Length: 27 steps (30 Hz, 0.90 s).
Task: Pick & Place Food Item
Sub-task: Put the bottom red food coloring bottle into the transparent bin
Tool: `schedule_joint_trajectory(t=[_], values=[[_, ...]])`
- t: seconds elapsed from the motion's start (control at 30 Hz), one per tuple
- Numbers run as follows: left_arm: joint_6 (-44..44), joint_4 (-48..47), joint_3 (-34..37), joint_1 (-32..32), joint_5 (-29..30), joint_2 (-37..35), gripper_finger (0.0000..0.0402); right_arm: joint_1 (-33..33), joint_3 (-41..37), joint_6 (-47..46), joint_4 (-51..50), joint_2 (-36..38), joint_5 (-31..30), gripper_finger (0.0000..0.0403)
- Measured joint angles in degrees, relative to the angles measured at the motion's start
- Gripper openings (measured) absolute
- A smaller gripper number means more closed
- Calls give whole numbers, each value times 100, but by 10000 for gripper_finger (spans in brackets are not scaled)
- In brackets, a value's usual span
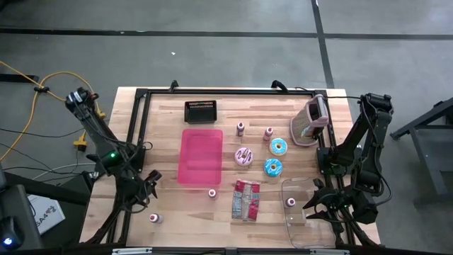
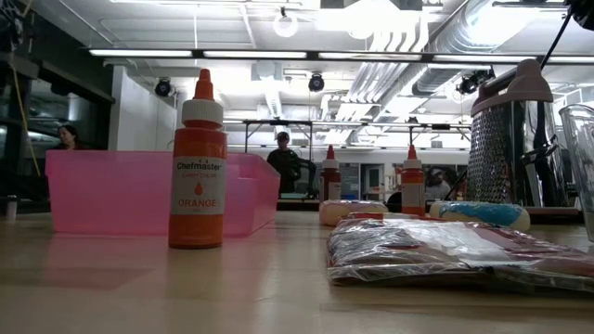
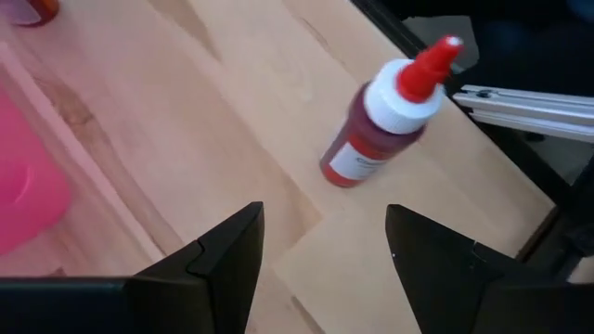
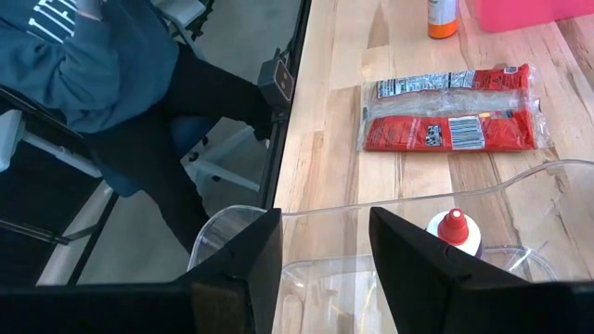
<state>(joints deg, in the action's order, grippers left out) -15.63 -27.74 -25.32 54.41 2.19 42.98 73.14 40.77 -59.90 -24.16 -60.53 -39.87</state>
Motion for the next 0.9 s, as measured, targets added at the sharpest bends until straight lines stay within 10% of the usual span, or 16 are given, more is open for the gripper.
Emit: schedule_joint_trajectory(t=[0.9], values=[[94, 861, 0, 187, -141, 1391, 220, 0, 0, 0, 0, 0, -1, 151]])
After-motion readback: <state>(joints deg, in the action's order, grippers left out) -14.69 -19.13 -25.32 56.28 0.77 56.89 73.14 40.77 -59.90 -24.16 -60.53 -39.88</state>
